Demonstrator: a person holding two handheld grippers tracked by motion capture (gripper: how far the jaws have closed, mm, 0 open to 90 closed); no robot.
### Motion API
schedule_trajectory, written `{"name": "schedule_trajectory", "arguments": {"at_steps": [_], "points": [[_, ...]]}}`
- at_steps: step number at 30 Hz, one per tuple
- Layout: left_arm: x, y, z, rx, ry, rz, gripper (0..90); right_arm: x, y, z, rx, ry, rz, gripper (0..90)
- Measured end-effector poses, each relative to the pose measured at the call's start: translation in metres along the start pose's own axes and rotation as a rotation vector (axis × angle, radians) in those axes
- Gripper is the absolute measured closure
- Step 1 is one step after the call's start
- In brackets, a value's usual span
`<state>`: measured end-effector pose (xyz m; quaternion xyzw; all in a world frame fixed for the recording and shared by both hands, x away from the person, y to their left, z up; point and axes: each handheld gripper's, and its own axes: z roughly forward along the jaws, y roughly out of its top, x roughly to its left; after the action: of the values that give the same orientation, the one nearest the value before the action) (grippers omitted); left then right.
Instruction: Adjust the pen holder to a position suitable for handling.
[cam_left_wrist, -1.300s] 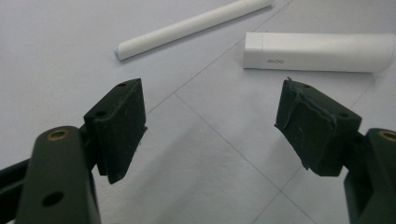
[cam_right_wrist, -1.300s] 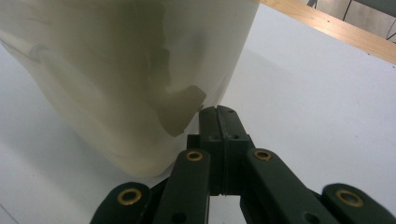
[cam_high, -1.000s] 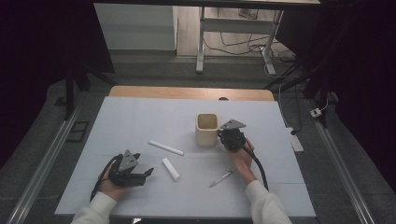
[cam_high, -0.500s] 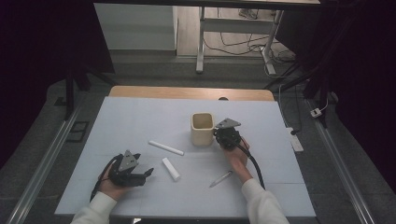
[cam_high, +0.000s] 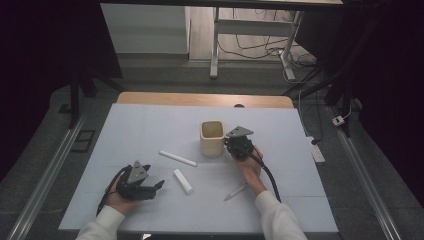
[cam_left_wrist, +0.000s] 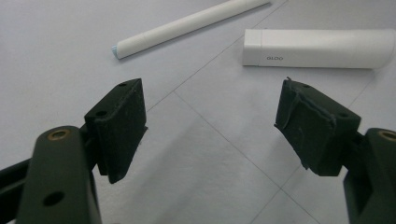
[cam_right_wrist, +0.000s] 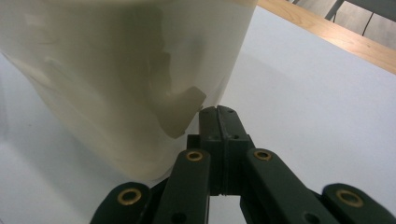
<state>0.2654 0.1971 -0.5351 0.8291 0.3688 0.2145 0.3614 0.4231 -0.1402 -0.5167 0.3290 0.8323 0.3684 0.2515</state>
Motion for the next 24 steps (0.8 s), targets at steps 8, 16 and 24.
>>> {"name": "schedule_trajectory", "arguments": {"at_steps": [8,16,24], "points": [[0.0,-0.0002,0.0001,0.001,0.002,0.002,24.6,0.0078,0.0044,0.0044,-0.004,0.018,-0.024,89.6],[-0.0002,-0.0003,0.0004,0.004,0.005,0.002,24.5,0.0094,0.0061,0.0066,-0.005,0.019,-0.029,89.6],[0.0,-0.0004,0.001,0.008,0.008,0.002,24.6,0.0084,0.0064,0.0071,-0.002,0.024,-0.029,89.5]]}}
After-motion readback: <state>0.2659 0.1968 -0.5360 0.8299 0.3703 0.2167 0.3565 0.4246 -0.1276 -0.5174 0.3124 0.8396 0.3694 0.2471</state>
